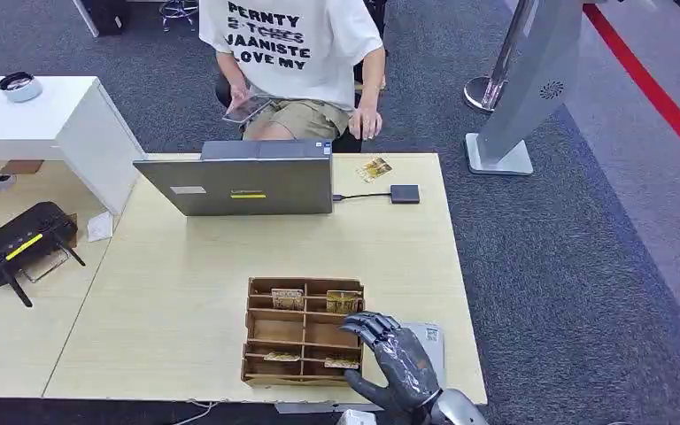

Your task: Pass the card to the sensor for recognition and then transmit it.

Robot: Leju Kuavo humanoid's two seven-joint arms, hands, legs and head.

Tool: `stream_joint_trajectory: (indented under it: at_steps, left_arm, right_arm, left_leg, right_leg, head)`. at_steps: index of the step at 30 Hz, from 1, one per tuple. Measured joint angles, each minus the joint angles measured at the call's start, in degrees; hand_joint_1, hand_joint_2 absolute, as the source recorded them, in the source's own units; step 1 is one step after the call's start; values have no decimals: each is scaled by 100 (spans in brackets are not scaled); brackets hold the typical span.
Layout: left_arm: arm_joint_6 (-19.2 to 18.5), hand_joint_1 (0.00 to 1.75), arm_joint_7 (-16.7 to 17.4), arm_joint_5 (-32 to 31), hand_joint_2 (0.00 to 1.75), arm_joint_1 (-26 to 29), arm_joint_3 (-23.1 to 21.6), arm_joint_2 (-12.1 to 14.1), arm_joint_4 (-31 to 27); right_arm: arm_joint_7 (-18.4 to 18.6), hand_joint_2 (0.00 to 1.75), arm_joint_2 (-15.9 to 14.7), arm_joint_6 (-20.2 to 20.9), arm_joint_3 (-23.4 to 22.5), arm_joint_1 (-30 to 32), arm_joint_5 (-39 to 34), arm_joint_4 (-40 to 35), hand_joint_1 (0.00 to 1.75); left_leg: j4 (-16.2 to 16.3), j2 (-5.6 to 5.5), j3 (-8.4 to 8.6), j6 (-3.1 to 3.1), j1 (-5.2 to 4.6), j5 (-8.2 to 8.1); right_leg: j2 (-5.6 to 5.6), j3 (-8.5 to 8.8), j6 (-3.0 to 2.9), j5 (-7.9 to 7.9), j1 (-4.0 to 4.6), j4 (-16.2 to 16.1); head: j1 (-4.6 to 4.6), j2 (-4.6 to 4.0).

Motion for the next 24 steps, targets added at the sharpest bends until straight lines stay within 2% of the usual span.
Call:
stream_joint_trajectory:
  at_steps: [10,19,24]
  left_arm:
    - [9,0,0,-13,0,0,0,0,0]
    - [11,0,0,-28,0,0,0,0,0]
    - [11,0,0,-28,0,0,0,0,0]
  right_arm:
    - [18,175,-2,-66,11,1,-111,15,49]
    - [35,175,-15,-79,11,7,-236,-13,58]
    - [6,175,-35,-41,11,7,-284,-15,56]
  left_leg:
    - [0,0,1,0,0,0]
    - [0,0,1,0,0,0]
    - [0,0,1,0,0,0]
  right_leg:
    - [0,0,0,0,0,0]
    - [0,0,0,0,0,0]
    - [0,0,0,0,0,0]
  head:
    - [0,0]
    - [0,0]
    - [0,0]
